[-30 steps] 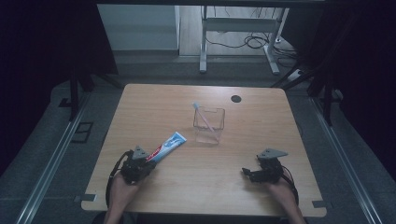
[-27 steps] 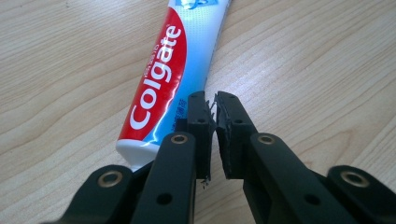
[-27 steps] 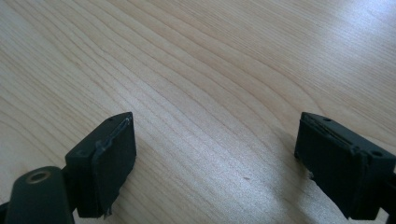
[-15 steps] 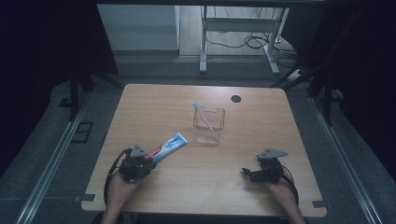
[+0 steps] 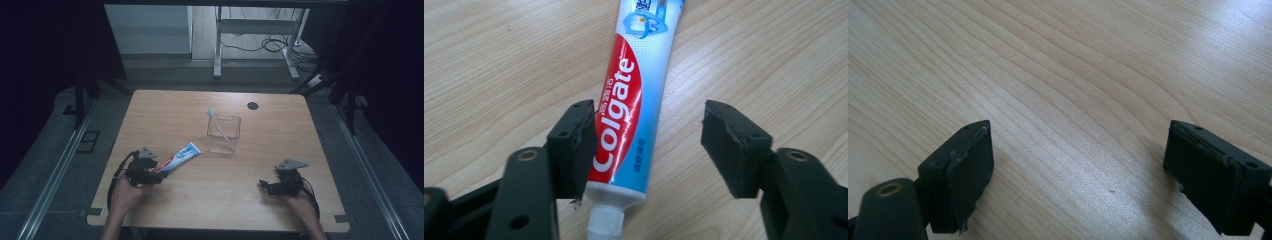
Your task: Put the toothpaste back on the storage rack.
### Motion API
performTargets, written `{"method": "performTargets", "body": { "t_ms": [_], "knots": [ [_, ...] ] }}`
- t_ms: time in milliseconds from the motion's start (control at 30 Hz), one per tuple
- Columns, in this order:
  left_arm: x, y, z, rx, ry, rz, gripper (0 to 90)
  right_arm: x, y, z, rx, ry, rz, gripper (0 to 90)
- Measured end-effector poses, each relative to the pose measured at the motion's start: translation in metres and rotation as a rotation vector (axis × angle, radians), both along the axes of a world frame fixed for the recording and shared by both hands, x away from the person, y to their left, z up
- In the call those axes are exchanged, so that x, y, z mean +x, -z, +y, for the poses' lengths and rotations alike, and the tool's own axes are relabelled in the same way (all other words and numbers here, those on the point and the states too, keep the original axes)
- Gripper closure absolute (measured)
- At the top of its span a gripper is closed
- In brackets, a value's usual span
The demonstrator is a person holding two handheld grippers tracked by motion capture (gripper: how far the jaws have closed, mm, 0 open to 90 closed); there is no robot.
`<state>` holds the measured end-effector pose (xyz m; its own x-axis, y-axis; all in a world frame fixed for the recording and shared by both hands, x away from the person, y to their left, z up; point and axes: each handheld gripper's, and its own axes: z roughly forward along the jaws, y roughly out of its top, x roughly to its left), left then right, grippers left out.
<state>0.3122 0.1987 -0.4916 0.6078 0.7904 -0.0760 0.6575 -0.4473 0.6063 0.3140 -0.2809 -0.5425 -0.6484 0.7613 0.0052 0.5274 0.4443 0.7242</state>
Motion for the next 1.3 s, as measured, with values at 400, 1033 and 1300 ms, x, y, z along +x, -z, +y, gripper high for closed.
{"method": "performTargets", "body": {
  "t_ms": [400, 1033, 1300],
  "knots": [
    [0.028, -0.001, -0.015, 0.106, 0.091, 0.067, 34.2, 0.000, 0.000, 0.000, 0.000, 0.002, 0.003, 12.3],
    [0.070, 0.000, -0.045, 0.201, 0.176, 0.185, 39.8, 0.000, 0.000, 0.000, -0.001, 0.000, 0.001, 12.3],
    [0.083, 0.006, -0.057, 0.254, 0.189, 0.235, 44.5, 0.000, 0.000, 0.000, -0.002, 0.001, 0.000, 12.3]
  ]
}}
